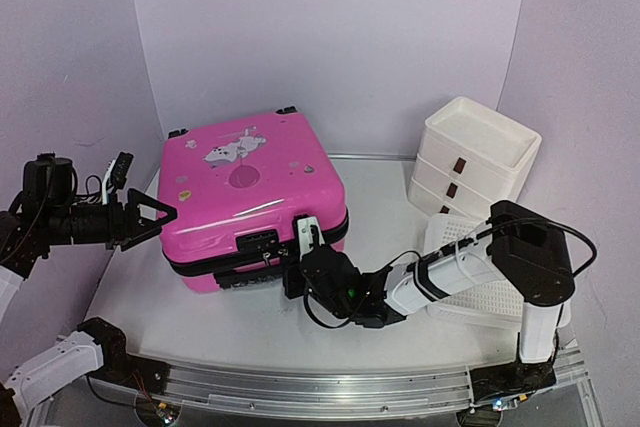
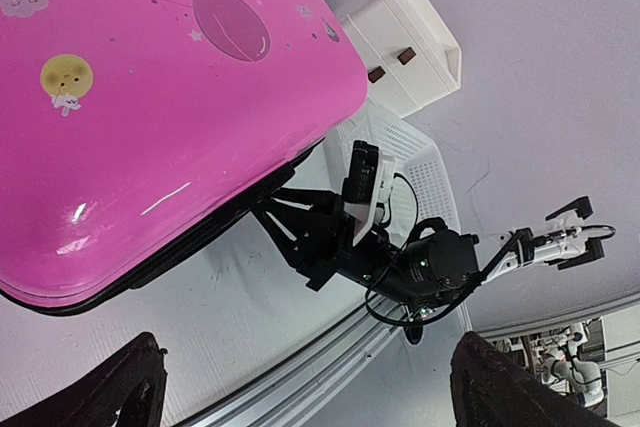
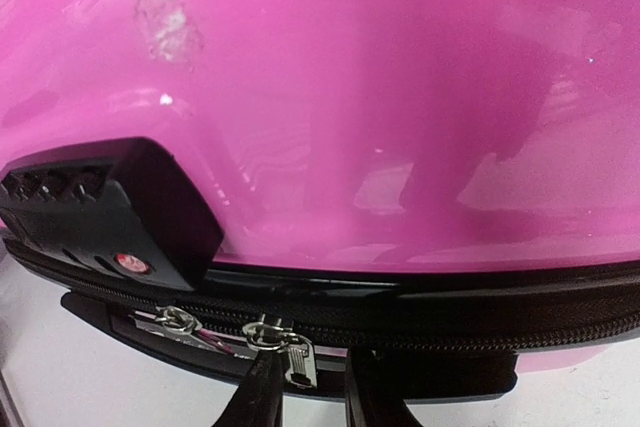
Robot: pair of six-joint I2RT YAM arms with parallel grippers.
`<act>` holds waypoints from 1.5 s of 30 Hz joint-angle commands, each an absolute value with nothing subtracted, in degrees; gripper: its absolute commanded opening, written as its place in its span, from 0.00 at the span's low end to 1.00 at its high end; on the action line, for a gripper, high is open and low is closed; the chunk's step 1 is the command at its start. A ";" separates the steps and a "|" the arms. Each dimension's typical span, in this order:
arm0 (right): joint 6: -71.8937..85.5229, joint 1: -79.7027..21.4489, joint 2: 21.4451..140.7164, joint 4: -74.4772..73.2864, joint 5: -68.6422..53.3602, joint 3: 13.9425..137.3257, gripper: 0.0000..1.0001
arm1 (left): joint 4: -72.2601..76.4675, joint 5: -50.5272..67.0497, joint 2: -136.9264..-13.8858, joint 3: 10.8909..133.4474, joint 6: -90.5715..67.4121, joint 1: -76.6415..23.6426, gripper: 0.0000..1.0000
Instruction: Open, take out, and arrange the luggage
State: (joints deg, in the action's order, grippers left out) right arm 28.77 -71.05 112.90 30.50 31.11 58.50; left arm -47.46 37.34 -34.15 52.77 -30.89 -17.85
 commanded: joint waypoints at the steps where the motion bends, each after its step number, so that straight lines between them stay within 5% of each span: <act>1: 30.43 -70.41 115.34 33.79 29.46 63.13 0.19 | -45.26 38.16 -33.61 53.31 -29.71 -18.02 1.00; 11: 27.36 -71.91 115.47 31.78 29.98 65.51 0.00 | -45.35 38.54 -34.26 53.55 -29.62 -18.02 0.99; 16: 26.22 -72.14 113.98 28.29 31.75 65.32 0.00 | -45.28 38.69 -34.45 53.28 -30.65 -18.06 1.00; 25: 23.89 -72.27 110.84 -0.58 44.53 71.81 0.00 | -43.48 41.17 -36.52 51.68 -31.65 -19.66 0.96; 34: 20.64 -72.20 104.62 -11.96 50.97 69.56 0.00 | -37.32 26.14 -50.11 54.41 -32.90 -38.05 0.92; 45: 8.80 -64.78 95.15 -11.94 28.72 61.78 0.00 | -26.50 16.18 -66.32 58.31 -36.79 -50.19 0.84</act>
State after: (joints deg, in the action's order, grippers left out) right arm 15.18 -67.07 102.69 -9.30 34.61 64.01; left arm -32.99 23.07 -61.47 53.30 -35.38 -46.54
